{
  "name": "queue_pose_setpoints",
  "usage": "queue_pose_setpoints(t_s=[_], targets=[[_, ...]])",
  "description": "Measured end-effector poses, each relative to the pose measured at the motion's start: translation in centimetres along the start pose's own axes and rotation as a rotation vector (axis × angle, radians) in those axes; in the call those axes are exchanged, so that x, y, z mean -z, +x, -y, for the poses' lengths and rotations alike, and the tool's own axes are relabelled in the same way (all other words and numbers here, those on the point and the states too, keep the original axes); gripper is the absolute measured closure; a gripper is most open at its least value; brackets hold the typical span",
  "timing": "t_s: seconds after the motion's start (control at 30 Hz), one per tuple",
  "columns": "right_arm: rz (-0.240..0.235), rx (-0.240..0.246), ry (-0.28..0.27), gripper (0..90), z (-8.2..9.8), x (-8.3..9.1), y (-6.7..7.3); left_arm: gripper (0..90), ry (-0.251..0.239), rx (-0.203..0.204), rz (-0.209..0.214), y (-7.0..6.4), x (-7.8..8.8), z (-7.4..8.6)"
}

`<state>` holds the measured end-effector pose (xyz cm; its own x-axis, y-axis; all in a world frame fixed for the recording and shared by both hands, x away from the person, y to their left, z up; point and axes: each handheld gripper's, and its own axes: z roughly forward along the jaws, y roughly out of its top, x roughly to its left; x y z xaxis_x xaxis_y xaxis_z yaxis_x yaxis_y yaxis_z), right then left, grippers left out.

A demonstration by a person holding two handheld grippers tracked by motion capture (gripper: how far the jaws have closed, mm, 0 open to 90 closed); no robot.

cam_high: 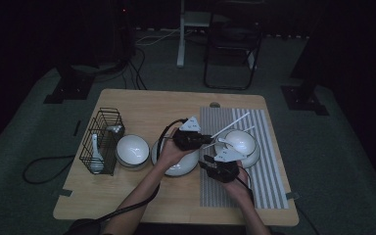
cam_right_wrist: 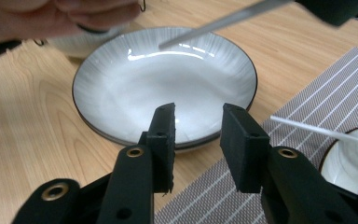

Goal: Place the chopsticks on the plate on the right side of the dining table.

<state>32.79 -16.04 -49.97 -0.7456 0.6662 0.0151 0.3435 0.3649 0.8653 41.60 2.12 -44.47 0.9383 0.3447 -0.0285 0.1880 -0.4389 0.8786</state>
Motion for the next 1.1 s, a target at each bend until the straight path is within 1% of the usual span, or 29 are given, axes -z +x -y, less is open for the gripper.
queue_pose_setpoints(t_s=[0.2,0.43,0.6,0.7,0.87,1.1], targets=[[0.003,0.022,0.038,60.9,0.7,0.2,-0.1,86.0,0.005,-0.017,-0.017,0.6,-0.1,-0.2],[0.012,0.027,0.065,60.0,1.6,1.0,-0.5,85.9,0.024,-0.037,-0.051,1.0,-0.5,-0.4],[0.018,0.029,0.086,58.3,2.4,1.6,-1.0,85.9,0.037,-0.048,-0.081,1.2,-1.1,-0.3],[0.02,0.024,0.09,58.0,2.8,1.9,-1.1,85.9,0.05,-0.05,-0.092,1.3,-1.5,-0.2],[0.024,0.029,0.099,57.7,3.4,2.4,-1.2,85.9,0.062,-0.042,-0.105,1.5,-2.1,0.1],[0.036,0.01,0.114,57.6,4.5,3.4,-1.6,85.9,0.089,-0.036,-0.129,1.9,-2.8,0.5]])
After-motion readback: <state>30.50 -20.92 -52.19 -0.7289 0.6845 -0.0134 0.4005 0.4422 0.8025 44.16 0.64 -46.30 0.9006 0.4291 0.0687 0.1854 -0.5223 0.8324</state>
